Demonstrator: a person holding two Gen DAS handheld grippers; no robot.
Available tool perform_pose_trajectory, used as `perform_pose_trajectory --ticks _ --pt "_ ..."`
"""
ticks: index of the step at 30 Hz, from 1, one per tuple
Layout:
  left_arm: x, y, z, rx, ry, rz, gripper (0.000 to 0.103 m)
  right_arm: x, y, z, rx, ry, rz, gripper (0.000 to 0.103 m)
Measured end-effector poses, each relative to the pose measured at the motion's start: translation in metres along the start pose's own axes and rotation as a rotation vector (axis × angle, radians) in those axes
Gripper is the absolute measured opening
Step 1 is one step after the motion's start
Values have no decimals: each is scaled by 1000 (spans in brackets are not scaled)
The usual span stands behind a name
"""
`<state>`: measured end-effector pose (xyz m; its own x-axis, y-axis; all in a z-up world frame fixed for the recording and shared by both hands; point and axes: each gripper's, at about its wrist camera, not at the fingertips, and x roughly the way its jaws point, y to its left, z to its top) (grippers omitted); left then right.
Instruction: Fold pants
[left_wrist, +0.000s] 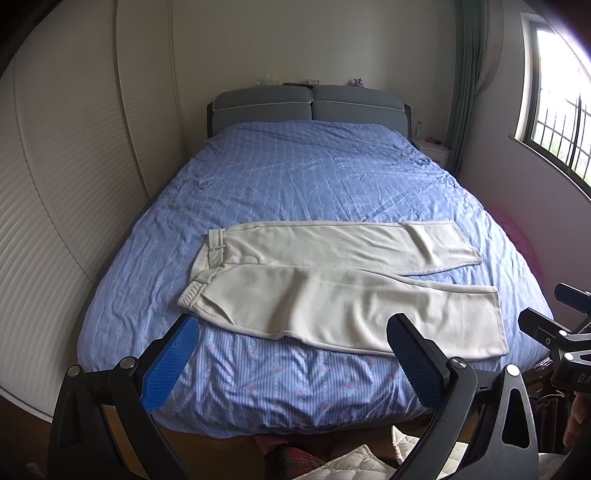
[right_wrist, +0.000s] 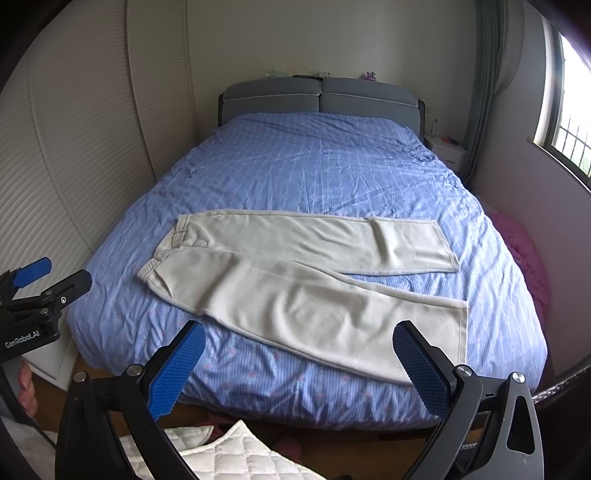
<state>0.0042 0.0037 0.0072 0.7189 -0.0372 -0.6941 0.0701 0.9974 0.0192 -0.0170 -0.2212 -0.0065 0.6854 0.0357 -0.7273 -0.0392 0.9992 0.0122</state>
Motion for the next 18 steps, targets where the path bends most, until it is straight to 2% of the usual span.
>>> perform_pose_trajectory --ticks 18 --pt "0 -5 3 4 -10 -10 103 0 0 -1 -3 -4 1 103"
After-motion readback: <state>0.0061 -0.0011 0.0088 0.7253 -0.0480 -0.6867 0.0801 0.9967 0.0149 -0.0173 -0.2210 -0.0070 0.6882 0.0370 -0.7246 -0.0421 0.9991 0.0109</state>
